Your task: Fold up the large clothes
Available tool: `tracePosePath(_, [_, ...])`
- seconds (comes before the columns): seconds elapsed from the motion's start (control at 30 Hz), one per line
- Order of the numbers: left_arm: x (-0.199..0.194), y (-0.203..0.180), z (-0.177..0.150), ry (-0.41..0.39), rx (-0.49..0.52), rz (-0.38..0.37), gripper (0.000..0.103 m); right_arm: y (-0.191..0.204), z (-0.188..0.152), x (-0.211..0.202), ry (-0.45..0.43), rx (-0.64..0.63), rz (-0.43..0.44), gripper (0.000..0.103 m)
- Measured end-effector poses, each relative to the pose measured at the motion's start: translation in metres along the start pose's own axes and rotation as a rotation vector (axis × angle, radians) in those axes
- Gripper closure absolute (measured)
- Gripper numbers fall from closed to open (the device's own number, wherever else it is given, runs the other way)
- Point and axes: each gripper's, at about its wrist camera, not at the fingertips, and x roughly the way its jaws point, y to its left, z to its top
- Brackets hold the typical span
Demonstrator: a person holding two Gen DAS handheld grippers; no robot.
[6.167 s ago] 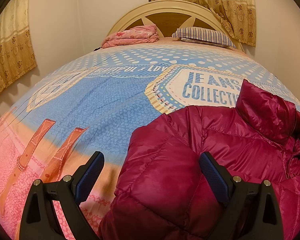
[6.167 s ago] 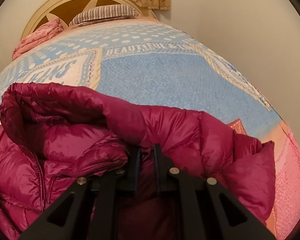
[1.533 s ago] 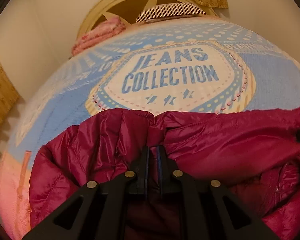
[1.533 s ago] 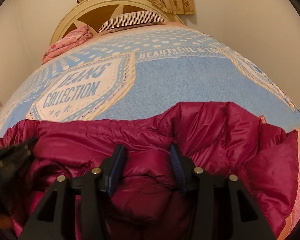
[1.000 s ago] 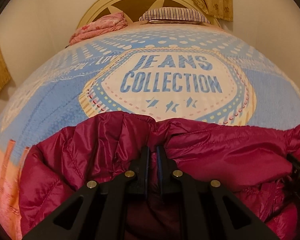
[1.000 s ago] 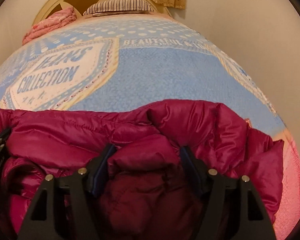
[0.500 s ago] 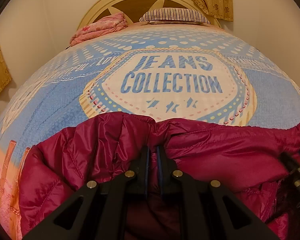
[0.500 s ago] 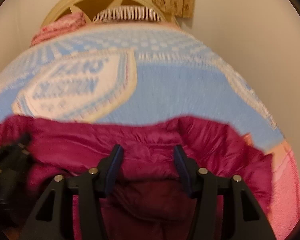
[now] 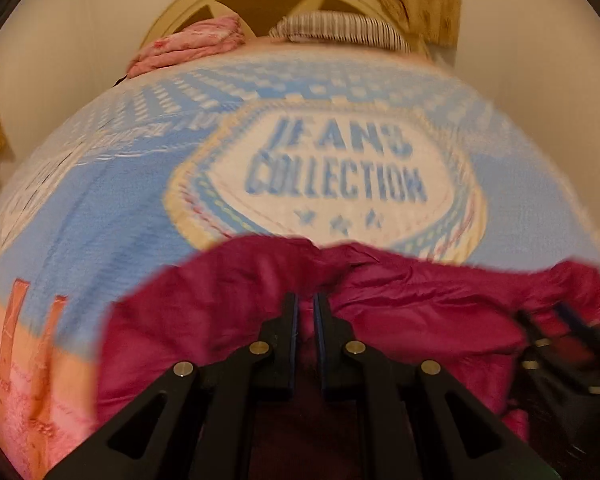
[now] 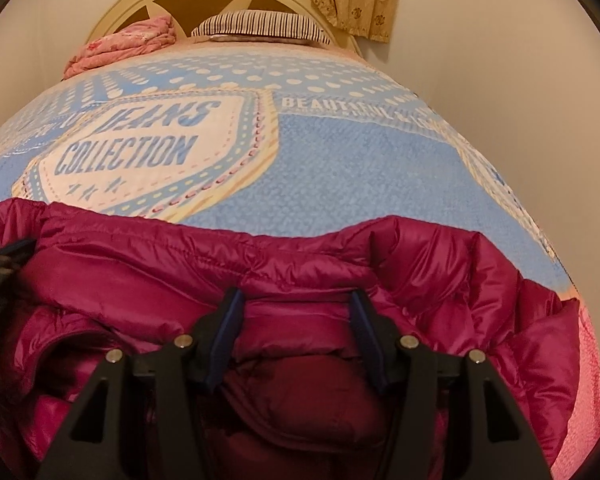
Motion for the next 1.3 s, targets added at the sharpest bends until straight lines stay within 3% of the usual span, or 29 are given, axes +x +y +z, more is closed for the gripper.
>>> tracePosePath(0.17, [-0.025,0.04,0.002,-0.078,-0.02,0.154,0.095,0.0,0.001,-0.001,-0.004,0.007,0.007,0.044])
tracePosePath(0.33, [0.023,0.061,-0.028,0.017,-0.064,0.233,0.095,0.001,0.0,-0.001,-0.005,0.003,0.002,0.044])
tracePosePath(0.43, [0.027,0.053,-0.028,0.003,-0.038,0.271,0.095,0.002,0.0,-0.001,-0.005,0.002,-0.001,0.044])
tracePosePath(0.63, [0.042,0.026,-0.027,0.016,0.095,0.441,0.095,0.004,0.001,0.0,-0.003,-0.011,-0.017,0.044])
tracePosePath(0.77, [0.039,0.036,-0.026,0.007,0.058,0.399,0.095,0.003,0.004,-0.004,0.009,-0.013,-0.033,0.045])
tracePosePath(0.9, [0.04,0.036,-0.025,0.006,0.061,0.402,0.095,-0.026,0.002,-0.051,-0.108,0.078,-0.033,0.047])
tracePosePath(1.0, [0.039,0.034,-0.026,0.007,0.06,0.401,0.095,-0.066,-0.005,-0.076,-0.141,0.147,-0.045,0.047])
tracePosePath(1.13, [0.039,0.035,-0.026,0.007,0.063,0.405,0.095,-0.119,-0.024,-0.059,-0.057,0.266,-0.111,0.046])
tracePosePath(1.2, [0.039,0.033,-0.026,0.008,0.065,0.409,0.095,-0.14,-0.043,-0.026,0.065,0.358,-0.055,0.042])
tracePosePath(1.23, [0.039,0.033,-0.026,0.009,0.068,0.412,0.095,-0.145,-0.051,-0.014,0.082,0.387,-0.006,0.04])
tracePosePath(1.3, [0.039,0.031,-0.026,0.01,0.076,0.423,0.095,-0.144,-0.049,-0.015,0.058,0.377,-0.003,0.036])
